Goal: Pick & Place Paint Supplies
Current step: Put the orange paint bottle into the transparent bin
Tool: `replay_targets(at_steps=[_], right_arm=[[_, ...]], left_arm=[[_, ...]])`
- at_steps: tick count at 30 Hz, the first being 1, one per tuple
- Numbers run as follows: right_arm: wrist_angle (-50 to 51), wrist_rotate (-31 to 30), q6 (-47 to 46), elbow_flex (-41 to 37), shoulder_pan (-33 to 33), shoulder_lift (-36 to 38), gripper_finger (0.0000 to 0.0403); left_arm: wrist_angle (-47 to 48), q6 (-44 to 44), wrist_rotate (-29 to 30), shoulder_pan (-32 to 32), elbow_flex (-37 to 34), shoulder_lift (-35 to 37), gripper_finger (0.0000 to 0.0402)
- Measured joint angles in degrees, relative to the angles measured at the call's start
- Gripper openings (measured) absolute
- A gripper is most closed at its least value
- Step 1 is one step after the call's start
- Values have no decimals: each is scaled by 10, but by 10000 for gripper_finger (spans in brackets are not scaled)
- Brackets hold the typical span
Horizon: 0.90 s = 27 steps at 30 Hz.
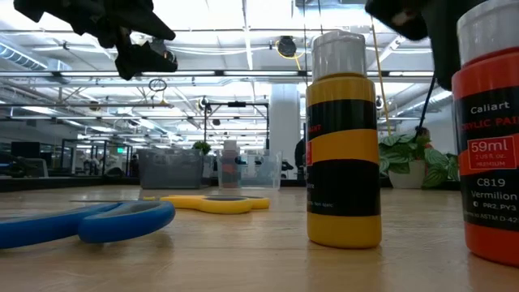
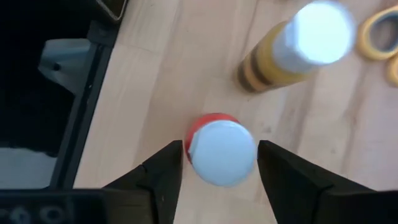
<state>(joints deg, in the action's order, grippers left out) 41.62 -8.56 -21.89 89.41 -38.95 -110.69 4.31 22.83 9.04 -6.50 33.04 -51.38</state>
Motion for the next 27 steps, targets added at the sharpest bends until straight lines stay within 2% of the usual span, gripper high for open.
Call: replay_targets(at_steps=[10, 27], right_arm=[[-16, 14, 5, -8, 4, 6, 166], [-31, 13, 5, -8, 3, 14, 159]], left_arm=[[1, 0, 0, 0, 0, 0, 324], [1, 0, 1, 0, 0, 0, 324]])
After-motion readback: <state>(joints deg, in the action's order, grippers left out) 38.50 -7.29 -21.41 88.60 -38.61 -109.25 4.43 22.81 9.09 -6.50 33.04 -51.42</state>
